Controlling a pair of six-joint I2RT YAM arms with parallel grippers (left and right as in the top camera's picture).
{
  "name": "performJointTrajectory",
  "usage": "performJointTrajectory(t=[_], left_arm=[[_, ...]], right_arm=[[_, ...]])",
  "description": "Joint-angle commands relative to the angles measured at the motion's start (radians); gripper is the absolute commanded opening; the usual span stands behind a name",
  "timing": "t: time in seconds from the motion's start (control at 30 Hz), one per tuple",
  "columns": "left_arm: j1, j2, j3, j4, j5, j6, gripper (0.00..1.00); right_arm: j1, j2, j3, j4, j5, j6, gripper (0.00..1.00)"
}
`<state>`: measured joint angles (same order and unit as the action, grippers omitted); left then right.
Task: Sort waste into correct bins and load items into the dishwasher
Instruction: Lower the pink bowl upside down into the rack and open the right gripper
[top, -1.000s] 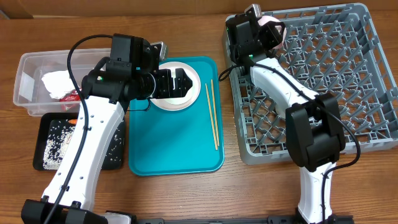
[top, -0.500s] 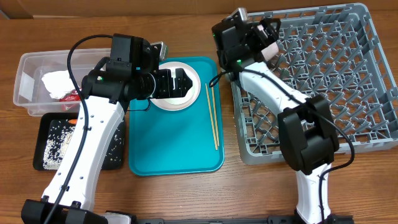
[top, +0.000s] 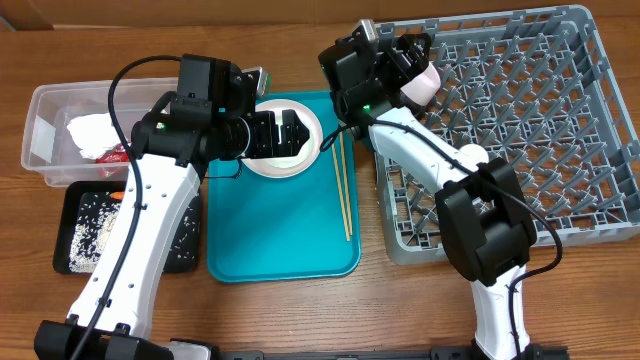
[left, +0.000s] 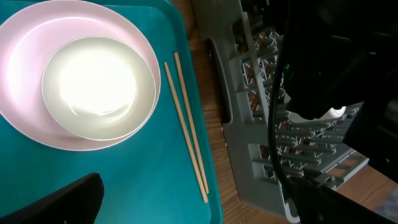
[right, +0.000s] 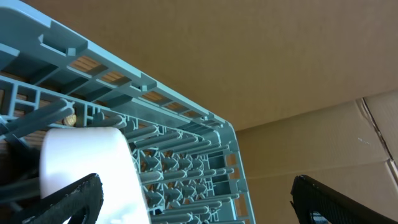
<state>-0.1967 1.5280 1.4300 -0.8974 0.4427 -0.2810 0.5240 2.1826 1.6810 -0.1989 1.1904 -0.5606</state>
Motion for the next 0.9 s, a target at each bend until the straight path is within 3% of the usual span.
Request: performJointTrajectory(t=[0.0,0.3,0.47,0.57,0.7,0.87], left_arm=[[0.0,0.001,0.021,0.001,0.018,0.015,1.0],[0.0,0.001,0.021,0.001,0.018,0.015,1.0],[0.0,0.001,0.021,0.001,0.018,0.015,1.0],[0.0,0.001,0.021,0.001,0.018,0.015,1.0],[0.0,0.001,0.021,0.001,0.018,0.015,1.0],[0.0,0.001,0.021,0.001,0.018,0.015,1.0]], right_arm=[[0.002,-0.003,0.007,0.01,0.012,0.018,1.0],[-0.014,-0.129,0.007,0.008,-0.052,0.049,1.0],[-0.066,-0.264,0.007,-0.104,-0.186,0.221,1.0],[-0.116,-0.339,0.007,-0.254,-0.406,0.373,1.0],[-0.208,-0.407,0.007,-0.433,-0.84,0.573,1.0],[-0.294,-0.431,0.007,-0.577,-1.253,0.758,0.94]])
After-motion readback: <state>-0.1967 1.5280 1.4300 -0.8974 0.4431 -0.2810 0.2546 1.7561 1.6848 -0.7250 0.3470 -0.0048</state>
